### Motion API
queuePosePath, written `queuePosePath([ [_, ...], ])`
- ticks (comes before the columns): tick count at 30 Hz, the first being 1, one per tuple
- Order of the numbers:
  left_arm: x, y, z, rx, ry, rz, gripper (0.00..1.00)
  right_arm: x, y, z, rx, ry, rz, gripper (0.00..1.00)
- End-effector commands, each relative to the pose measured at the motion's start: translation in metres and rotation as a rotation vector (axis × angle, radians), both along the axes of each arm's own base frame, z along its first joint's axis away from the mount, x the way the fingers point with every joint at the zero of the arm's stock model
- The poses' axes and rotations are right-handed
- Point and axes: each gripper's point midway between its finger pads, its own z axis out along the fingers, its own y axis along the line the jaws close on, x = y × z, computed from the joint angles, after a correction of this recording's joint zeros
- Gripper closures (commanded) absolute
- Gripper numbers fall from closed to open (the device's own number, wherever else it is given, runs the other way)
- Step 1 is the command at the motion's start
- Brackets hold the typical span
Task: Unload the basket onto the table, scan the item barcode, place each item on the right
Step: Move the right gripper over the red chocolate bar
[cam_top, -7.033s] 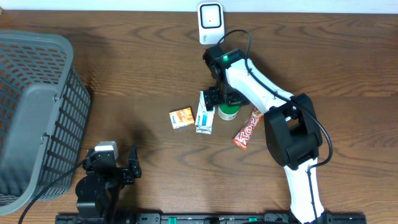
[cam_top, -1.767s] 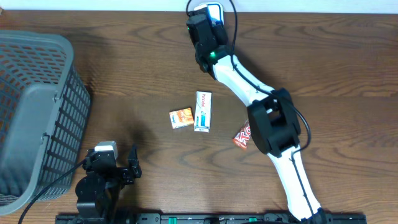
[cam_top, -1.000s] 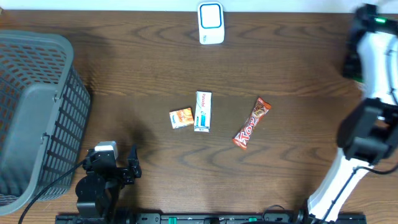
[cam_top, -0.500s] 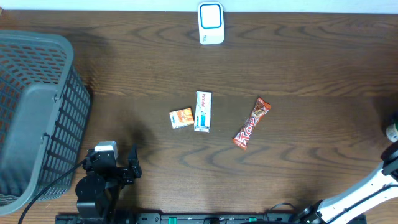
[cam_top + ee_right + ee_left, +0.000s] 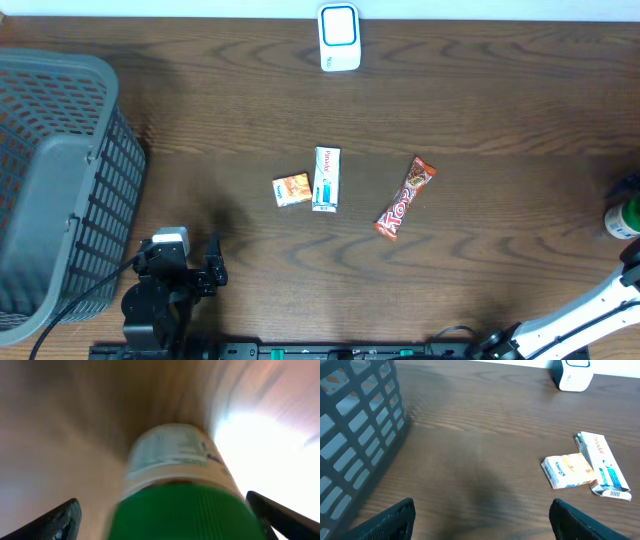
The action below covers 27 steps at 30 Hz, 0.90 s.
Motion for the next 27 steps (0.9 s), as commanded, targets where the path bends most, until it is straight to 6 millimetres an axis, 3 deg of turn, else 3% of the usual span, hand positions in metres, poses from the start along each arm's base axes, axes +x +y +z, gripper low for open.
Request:
queuePosePath([
  [1,0.0,0.001,-0.002,-0.005,0.003,0.009,0.14,0.016,-0.018,0.077,-0.09,-0.089,-0.016,0.01],
  [2,0.0,0.001,-0.002,-0.005,0.003,0.009,0.14,0.018,-0.018,0.099,-0.112,-0.108,-0.021,0.01],
  [6,0.0,0.001,-0.002,-0.005,0.003,0.009,0.14,0.027,-0.008,0.151,-0.155,-0.188,-0.033,0.01],
  [7,0.0,0.001,-0.001,-0.005,0.002,0.009,0.14,0.038,0.008,0.165,-0.121,-0.253,-0.009,0.01],
  [10,0.0,0.001,-0.002,-0.005,0.003,0.009,0.14,0.063,0.055,0.179,0.026,-0.374,0.097,0.01],
  [11,0.0,0.001,-0.002,-0.005,0.003,0.009,0.14,0.077,0.088,0.184,0.115,-0.439,0.227,0.01],
  [12,0.0,0.001,-0.001,-0.005,0.002,0.009,0.14,0.083,0.101,0.183,0.144,-0.456,0.286,0.01],
  [14,0.0,0.001,-0.002,-0.005,0.003,0.009,0.14,0.097,0.146,0.172,0.207,-0.438,0.459,0.01],
  [18,0.0,0.001,-0.002,-0.004,0.003,0.009,0.14,0.109,0.203,0.142,0.278,-0.392,0.679,0.01],
  [21,0.0,0.001,-0.002,-0.005,0.003,0.009,0.14,0.118,0.249,0.104,0.33,-0.354,0.816,0.01],
  [27,0.0,0.001,-0.002,-0.005,0.003,0.009,0.14,0.111,0.321,0.036,0.421,-0.295,0.96,0.01],
])
